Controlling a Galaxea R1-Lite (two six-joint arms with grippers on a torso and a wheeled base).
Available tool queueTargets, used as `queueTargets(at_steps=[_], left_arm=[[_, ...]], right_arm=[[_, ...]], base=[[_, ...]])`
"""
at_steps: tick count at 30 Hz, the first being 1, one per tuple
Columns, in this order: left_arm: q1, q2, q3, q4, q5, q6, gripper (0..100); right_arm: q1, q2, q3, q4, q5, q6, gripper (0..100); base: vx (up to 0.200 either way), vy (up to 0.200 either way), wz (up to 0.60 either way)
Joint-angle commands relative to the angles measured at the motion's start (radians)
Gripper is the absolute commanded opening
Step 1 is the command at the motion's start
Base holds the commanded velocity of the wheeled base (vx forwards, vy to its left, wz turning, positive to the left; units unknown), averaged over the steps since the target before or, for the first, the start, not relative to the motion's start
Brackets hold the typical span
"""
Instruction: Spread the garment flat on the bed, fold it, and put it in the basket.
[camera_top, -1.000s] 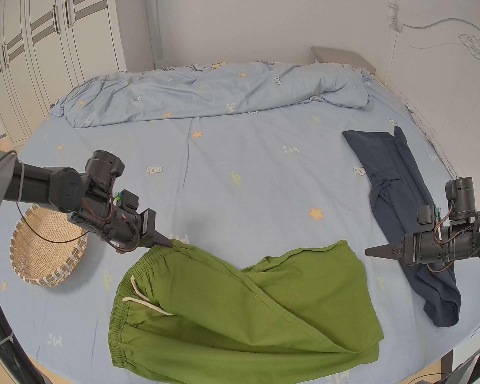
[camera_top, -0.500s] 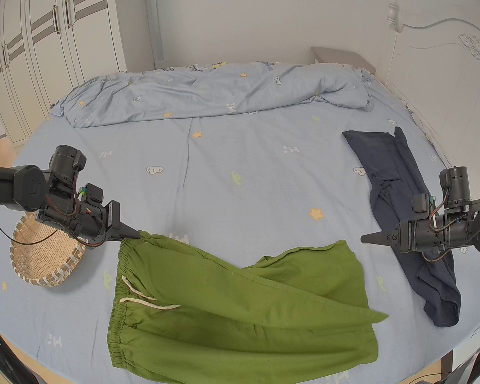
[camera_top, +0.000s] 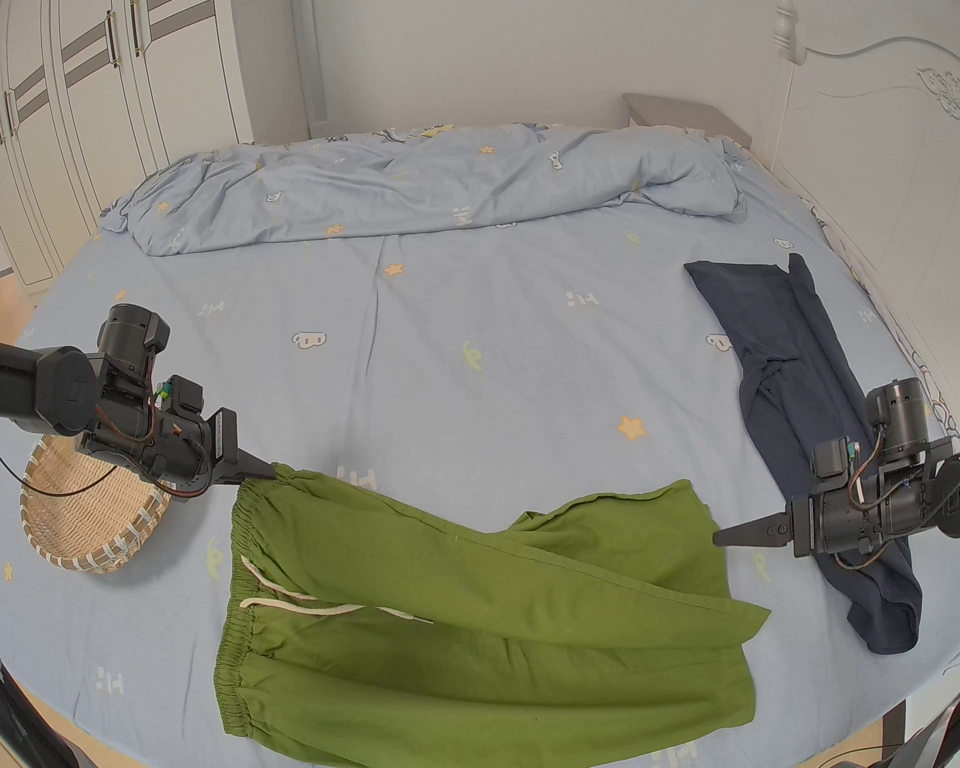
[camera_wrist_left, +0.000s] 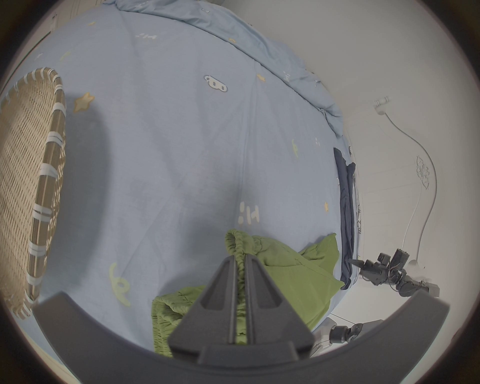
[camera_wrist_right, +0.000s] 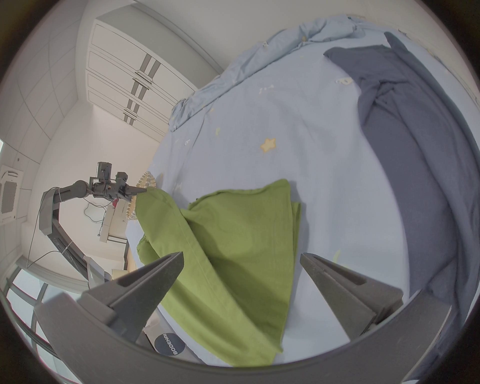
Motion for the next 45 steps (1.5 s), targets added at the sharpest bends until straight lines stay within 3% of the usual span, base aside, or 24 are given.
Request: queueTargets(at_steps=[1,33,34,45], left_arm=[[0.017,0.027,0.001,-0.015,0.001,0.0,0],[0.036,0.07,-0.006,-0.04,0.018,0.0,0],[0.036,0.07,-0.006,-0.037,0.018,0.0,0],[0.037,0.078,-0.008,-0.04,0.018,0.0,0]], right_arm=[[0.003,0.011,0.044,-0.002,0.002,-0.006,100],[0.056,-0.015,0.188,-0.005,-0.001,-0.009,100],[0.058,-0.013,0.188,-0.005,-0.001,-0.009,0],[0.063,-0.01,0.216,-0.065,-0.001,-0.008,0]], base=[[0.0,0.0,0.0],[0.0,0.0,0.0],[0.0,0.0,0.0],[0.0,0.0,0.0]])
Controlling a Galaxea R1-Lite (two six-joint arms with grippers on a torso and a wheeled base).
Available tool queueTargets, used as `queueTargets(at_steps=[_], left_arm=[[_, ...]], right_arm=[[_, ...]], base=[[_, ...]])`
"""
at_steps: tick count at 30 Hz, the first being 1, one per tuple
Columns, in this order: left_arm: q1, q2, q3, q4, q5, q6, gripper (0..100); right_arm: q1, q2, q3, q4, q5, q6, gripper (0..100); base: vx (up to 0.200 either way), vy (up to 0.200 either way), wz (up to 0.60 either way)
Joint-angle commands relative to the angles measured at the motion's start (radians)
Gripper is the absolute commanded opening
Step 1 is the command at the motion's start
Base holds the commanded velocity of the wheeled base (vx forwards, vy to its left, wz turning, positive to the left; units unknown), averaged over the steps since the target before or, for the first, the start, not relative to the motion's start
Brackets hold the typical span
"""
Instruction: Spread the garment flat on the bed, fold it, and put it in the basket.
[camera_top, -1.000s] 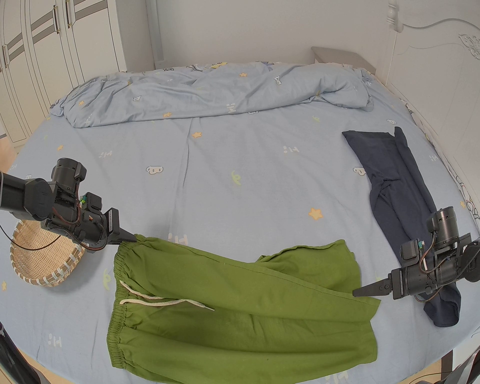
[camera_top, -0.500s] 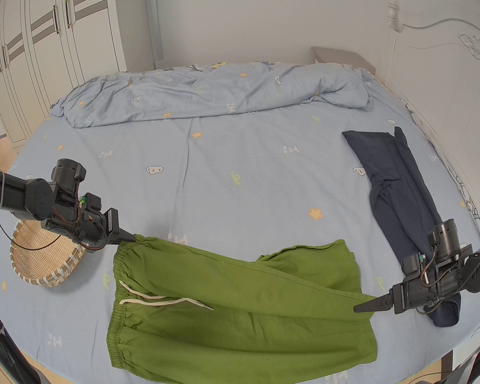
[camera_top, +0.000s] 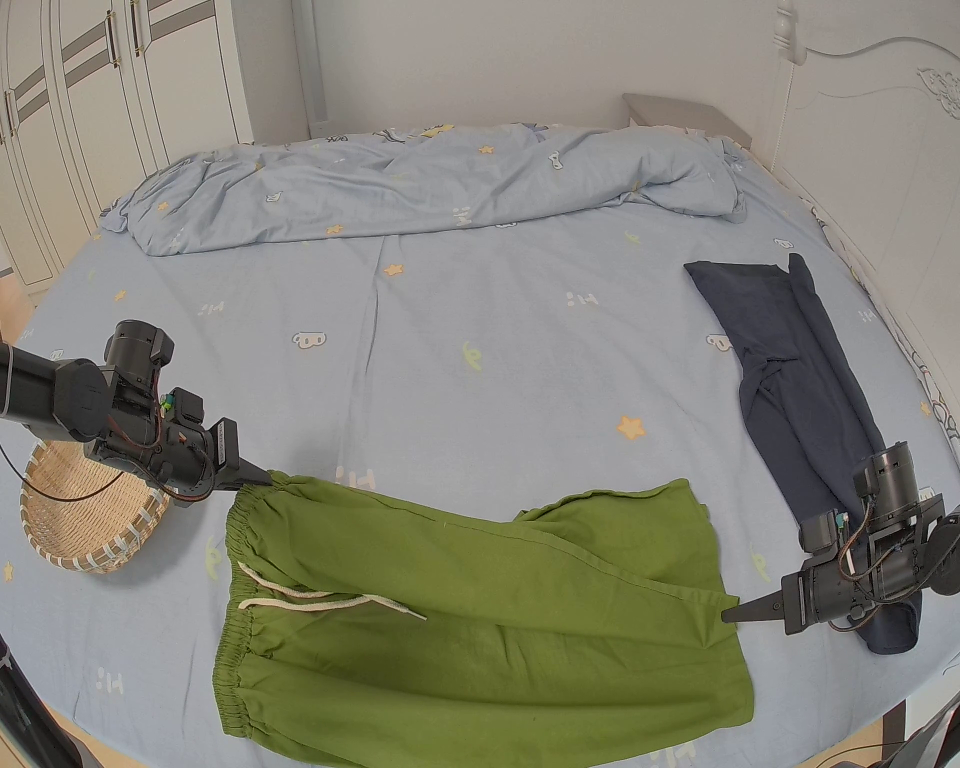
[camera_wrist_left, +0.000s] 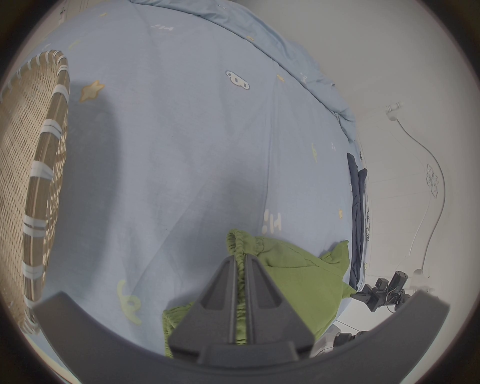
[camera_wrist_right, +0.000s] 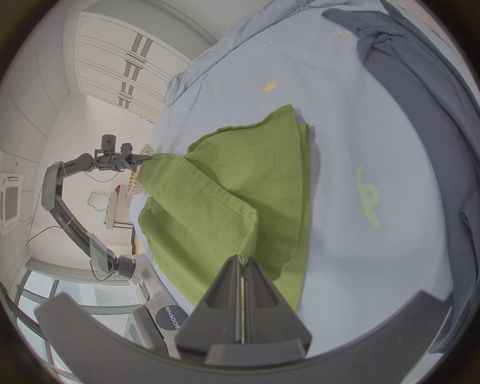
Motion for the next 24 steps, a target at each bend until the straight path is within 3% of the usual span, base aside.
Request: queueTargets(at_steps=[1,7,13,18,24], left_arm=[[0.003,0.003,0.001,-0.001,0.0,-0.001,0],[0.012,-0.01,0.003,-0.005,-0.003,-0.001,0],[0.032,-0.061,0.07,-0.131,-0.009,-0.001,0],[0.041,-0.11,0.146,-0.266,-0.011,-0.002,0],[0.043,-0.116,0.152,-0.291,-0.014,-0.004,0]], right_arm=[[-0.004,-0.001,0.011,-0.021,-0.001,0.001,0],[-0.005,-0.009,-0.032,-0.028,-0.018,0.001,0],[0.001,-0.09,-0.207,0.054,-0.09,0.004,0],[0.038,-0.233,-0.464,0.347,-0.099,0.005,0],[0.076,-0.32,-0.566,0.459,-0.099,0.01,0]], base=[[0.0,0.0,0.0],[0.0,0.0,0.0],[0.0,0.0,0.0],[0.0,0.0,0.0],[0.0,0.0,0.0]])
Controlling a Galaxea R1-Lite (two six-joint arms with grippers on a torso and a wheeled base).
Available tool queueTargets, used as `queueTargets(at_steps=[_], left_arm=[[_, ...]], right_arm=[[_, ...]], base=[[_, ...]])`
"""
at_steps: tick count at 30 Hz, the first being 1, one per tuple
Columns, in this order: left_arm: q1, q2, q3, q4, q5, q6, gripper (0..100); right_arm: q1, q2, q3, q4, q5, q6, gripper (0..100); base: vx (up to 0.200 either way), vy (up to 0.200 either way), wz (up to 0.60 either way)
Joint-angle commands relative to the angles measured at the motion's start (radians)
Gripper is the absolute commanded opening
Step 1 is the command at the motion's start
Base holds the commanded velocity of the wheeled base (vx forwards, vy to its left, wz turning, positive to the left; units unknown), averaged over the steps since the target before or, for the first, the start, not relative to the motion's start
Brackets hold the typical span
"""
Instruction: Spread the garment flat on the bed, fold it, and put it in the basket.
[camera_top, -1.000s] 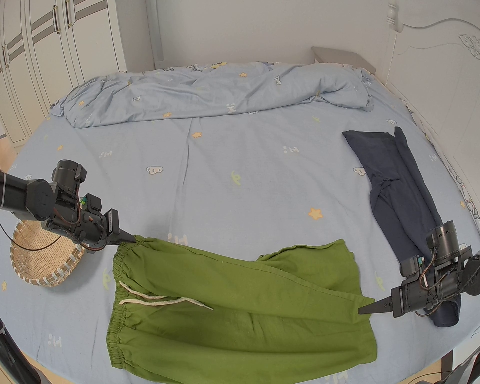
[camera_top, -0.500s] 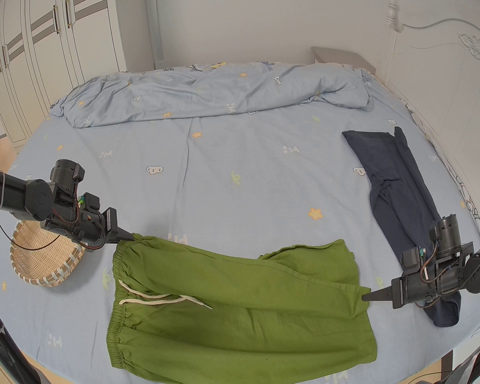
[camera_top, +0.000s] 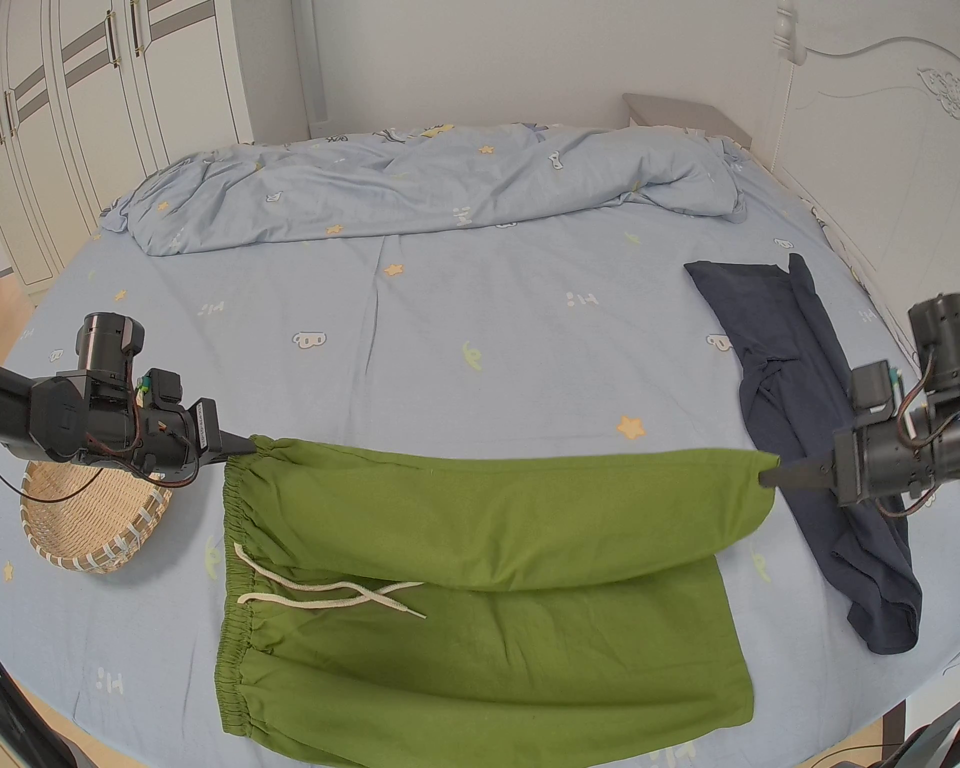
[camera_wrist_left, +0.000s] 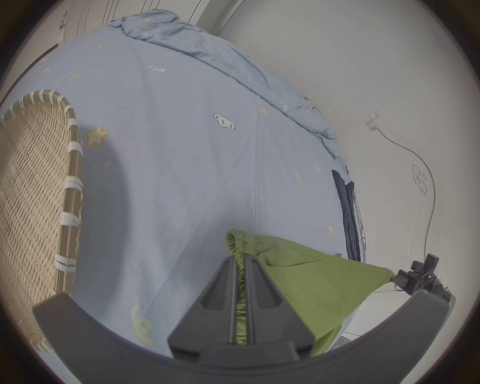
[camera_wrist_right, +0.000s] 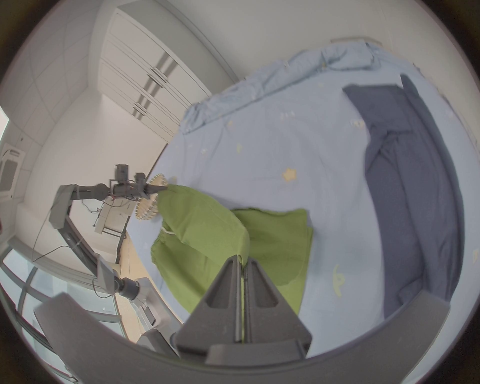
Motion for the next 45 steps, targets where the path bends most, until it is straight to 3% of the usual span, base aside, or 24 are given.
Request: queueTargets(at_steps=[1,6,8,9,11,12,17,23,35,45], left_arm=[[0.007,-0.039,0.036,-0.059,0.0,-0.004,0],[0.03,-0.061,0.062,-0.122,0.0,-0.007,0],[0.032,-0.067,0.063,-0.134,0.003,-0.003,0],[0.032,-0.067,0.063,-0.134,0.003,-0.003,0],[0.032,-0.078,0.065,-0.145,0.003,-0.003,0],[0.032,-0.079,0.065,-0.15,0.003,-0.001,0],[0.032,-0.078,0.065,-0.177,0.006,-0.001,0],[0.033,-0.076,0.065,-0.205,0.006,-0.001,0],[0.05,-0.004,0.048,-0.323,0.013,0.002,0],[0.05,0.041,0.042,-0.384,0.014,0.002,0]], right_arm=[[0.043,-0.136,-0.136,0.072,-0.007,0.003,0],[0.034,-0.11,-0.2,0.072,-0.056,-0.002,0],[0.045,-0.046,-0.235,0.062,-0.152,-0.009,0],[0.045,-0.046,-0.235,0.062,-0.152,-0.009,0],[0.083,0.016,-0.263,0.013,-0.255,-0.012,0],[0.097,0.025,-0.265,-0.01,-0.269,-0.014,0],[0.148,0.048,-0.274,-0.061,-0.281,-0.012,0],[0.146,0.103,-0.298,-0.066,-0.286,-0.014,0],[0.074,0.432,-0.403,-0.371,-0.501,-0.037,0],[0.036,0.56,-0.484,-0.432,-0.51,-0.037,0]], base=[[0.0,0.0,0.0],[0.0,0.0,0.0],[0.0,0.0,0.0],[0.0,0.0,0.0],[0.0,0.0,0.0],[0.0,0.0,0.0],[0.0,0.0,0.0],[0.0,0.0,0.0],[0.0,0.0,0.0],[0.0,0.0,0.0]])
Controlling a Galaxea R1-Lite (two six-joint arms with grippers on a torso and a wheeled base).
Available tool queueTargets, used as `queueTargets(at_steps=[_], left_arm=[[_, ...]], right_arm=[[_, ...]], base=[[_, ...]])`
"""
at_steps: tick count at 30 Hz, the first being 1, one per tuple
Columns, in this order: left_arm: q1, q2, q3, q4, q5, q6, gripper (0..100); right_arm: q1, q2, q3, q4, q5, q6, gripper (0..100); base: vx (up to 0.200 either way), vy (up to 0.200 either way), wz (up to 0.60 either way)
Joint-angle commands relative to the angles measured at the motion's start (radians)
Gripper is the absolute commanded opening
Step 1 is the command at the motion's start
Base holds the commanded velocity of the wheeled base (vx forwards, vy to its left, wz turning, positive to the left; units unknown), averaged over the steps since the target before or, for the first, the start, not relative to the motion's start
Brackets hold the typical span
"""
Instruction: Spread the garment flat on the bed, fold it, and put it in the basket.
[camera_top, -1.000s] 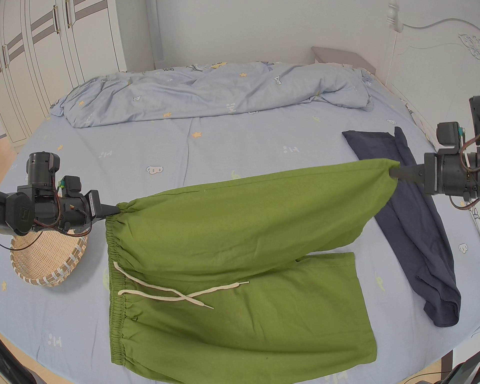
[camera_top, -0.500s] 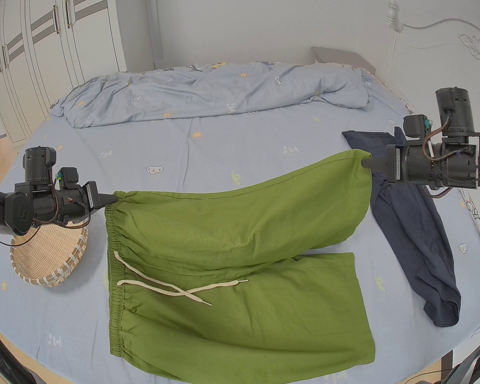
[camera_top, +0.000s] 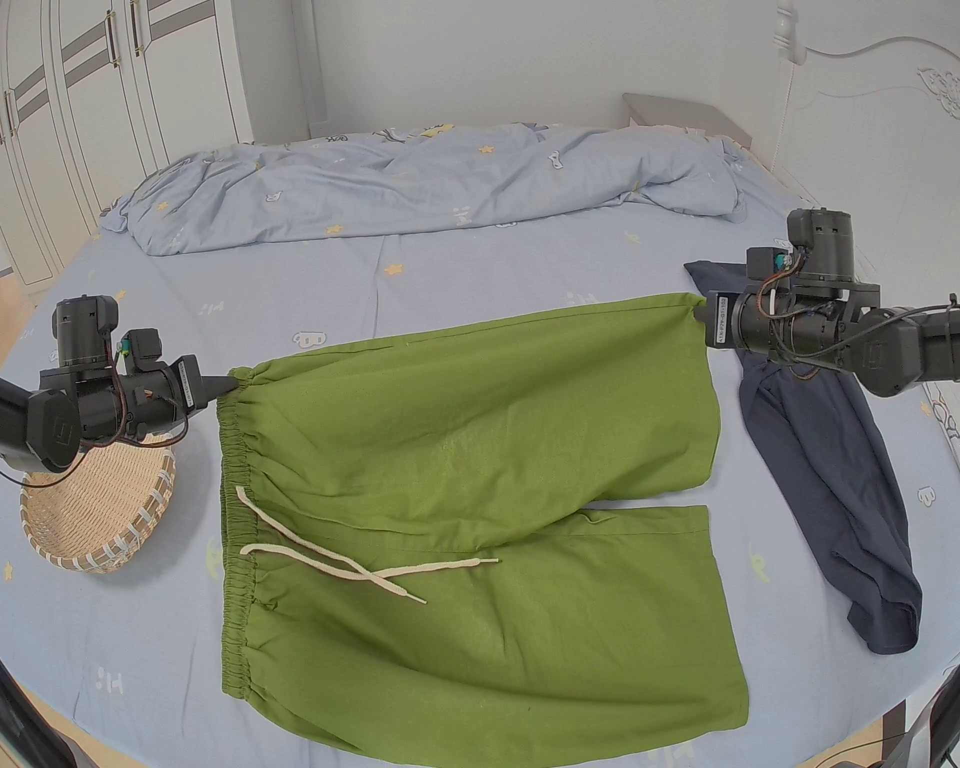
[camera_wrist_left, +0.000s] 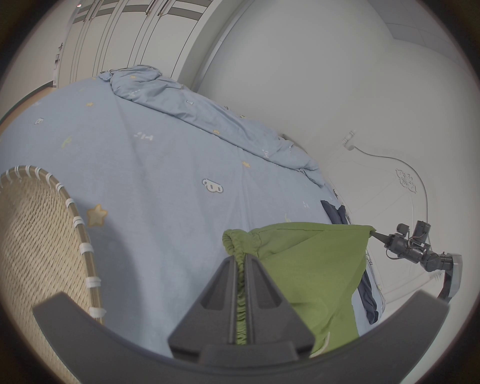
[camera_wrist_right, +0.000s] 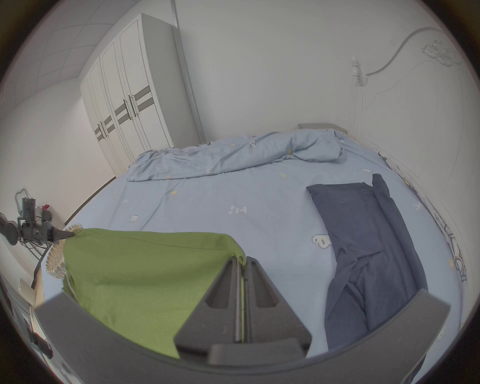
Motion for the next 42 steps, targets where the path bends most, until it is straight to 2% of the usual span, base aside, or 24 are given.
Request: queueTargets(at_steps=[1,6,16,20,28,40,41,42], left_arm=[[0.004,0.057,-0.007,-0.033,0.004,-0.001,0],[0.014,0.091,-0.012,-0.094,0.004,0.001,0],[0.036,0.129,-0.044,-0.108,0.028,0.001,0],[0.036,0.148,-0.056,-0.108,0.031,0.018,0],[0.03,0.198,-0.089,-0.108,0.094,0.062,0],[0.014,0.221,-0.122,-0.108,0.096,0.059,0],[0.014,0.223,-0.122,-0.108,0.096,0.059,100],[0.01,0.234,-0.129,-0.108,0.096,0.059,100]], right_arm=[[-0.017,0.113,-0.053,-0.011,-0.003,0.0,0],[-0.015,0.188,-0.122,-0.012,-0.002,0.001,0],[0.008,0.294,-0.271,-0.014,0.003,0.001,0],[0.02,0.323,-0.292,-0.015,0.001,0.001,0],[0.012,0.354,-0.325,-0.015,0.003,0.001,0],[0.014,0.383,-0.349,-0.015,0.004,0.0,0],[0.014,0.383,-0.349,-0.015,0.006,0.001,0],[0.014,0.395,-0.362,-0.015,0.004,0.0,0]], base=[[0.0,0.0,0.0],[0.0,0.0,0.0],[0.0,0.0,0.0],[0.0,0.0,0.0],[0.0,0.0,0.0],[0.0,0.0,0.0],[0.0,0.0,0.0],[0.0,0.0,0.0]])
